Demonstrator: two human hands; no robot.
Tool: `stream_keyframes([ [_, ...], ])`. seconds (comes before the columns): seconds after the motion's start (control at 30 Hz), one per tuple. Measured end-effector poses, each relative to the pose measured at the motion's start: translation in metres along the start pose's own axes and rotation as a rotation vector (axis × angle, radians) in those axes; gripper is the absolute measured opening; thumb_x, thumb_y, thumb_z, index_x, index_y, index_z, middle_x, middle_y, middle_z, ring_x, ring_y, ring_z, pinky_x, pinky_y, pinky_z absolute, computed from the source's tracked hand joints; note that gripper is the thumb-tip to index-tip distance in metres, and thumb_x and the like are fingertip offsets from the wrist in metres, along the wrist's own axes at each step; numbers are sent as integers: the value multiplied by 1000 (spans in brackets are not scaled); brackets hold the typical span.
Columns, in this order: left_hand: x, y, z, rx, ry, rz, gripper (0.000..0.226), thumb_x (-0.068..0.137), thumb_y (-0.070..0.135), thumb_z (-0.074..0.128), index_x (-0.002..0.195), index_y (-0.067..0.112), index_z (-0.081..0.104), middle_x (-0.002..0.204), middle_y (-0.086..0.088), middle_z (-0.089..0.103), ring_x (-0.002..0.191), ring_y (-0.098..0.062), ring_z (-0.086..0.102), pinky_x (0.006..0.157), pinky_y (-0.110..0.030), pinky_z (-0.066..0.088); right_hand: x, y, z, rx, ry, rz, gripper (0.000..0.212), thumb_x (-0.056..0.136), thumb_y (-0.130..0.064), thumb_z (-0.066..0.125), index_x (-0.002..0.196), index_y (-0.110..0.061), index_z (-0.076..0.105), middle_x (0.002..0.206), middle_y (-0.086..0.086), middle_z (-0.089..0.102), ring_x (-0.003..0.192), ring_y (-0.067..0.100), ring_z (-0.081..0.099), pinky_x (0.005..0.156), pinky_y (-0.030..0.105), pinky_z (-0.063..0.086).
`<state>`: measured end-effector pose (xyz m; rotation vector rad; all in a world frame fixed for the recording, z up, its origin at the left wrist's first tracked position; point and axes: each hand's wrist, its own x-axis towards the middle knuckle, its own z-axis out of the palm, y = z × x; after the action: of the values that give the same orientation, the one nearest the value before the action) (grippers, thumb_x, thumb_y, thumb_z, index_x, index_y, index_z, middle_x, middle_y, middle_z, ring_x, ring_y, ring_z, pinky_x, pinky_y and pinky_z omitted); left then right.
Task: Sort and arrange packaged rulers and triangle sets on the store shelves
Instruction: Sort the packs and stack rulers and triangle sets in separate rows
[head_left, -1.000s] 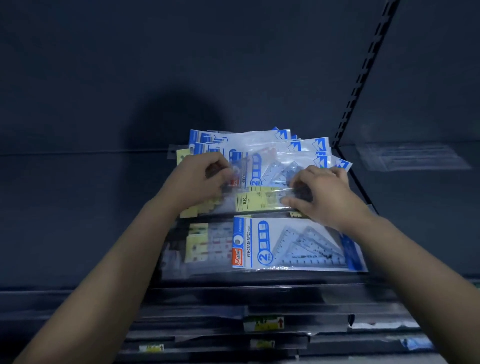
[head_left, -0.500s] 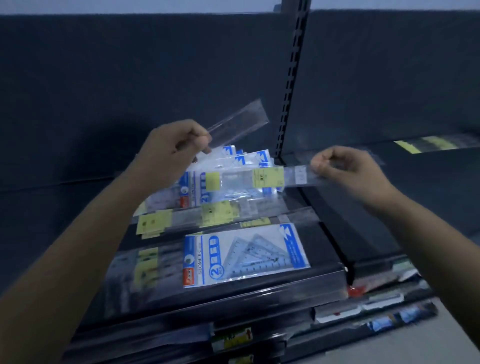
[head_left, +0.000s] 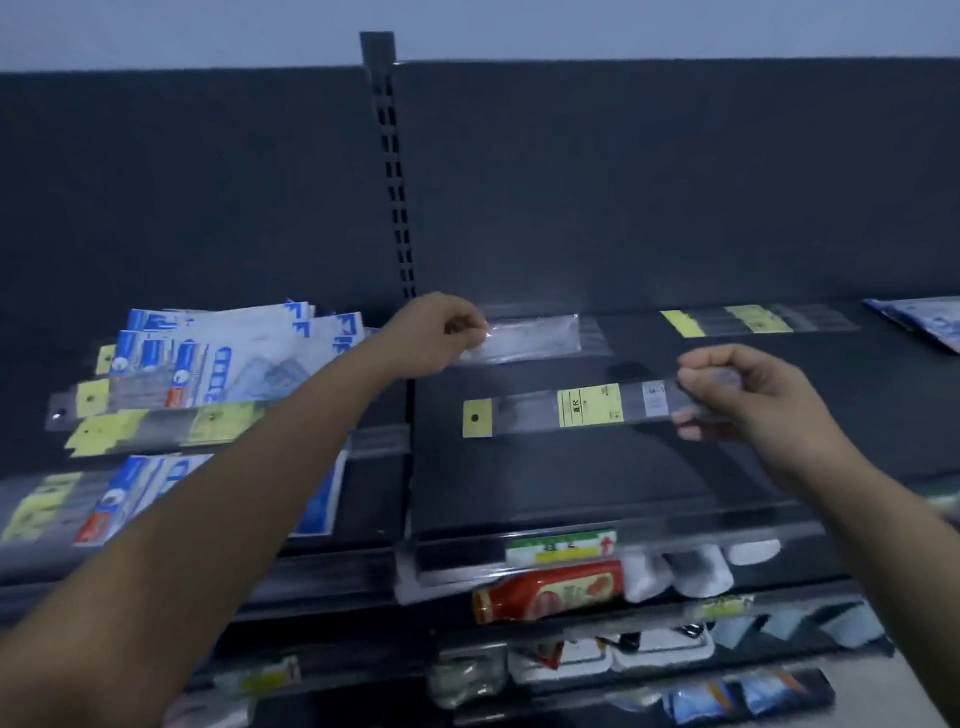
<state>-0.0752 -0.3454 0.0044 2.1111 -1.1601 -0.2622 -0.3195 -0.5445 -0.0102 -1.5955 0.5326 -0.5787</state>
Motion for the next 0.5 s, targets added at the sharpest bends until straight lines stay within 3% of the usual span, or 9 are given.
stream_keyframes([
  [0.2,26,17,41,61,-34,-154,14,96,23,54,99,18,67,95,4,67,90,-17,62,79,-33,50,22,12,-39,120,-116,97,9,84,-1,63,91,-8,63,72,7,65,56,18,68,54,26,57],
  [0.3,37,15,48,165,-56,-169,18,97,21,53,106,17,67,101,5,62,95,-13,57,78,-26,43,33,16,-39,154,-187,125,15,81,2,65,95,-5,63,70,5,68,59,20,69,56,27,58],
  [0.5,65,9,57,227,-67,-132,15,95,22,57,104,18,68,96,8,62,82,-2,54,67,-15,39,55,23,-25,98,-209,88,23,73,15,68,88,-2,63,78,14,65,59,13,67,54,24,56],
])
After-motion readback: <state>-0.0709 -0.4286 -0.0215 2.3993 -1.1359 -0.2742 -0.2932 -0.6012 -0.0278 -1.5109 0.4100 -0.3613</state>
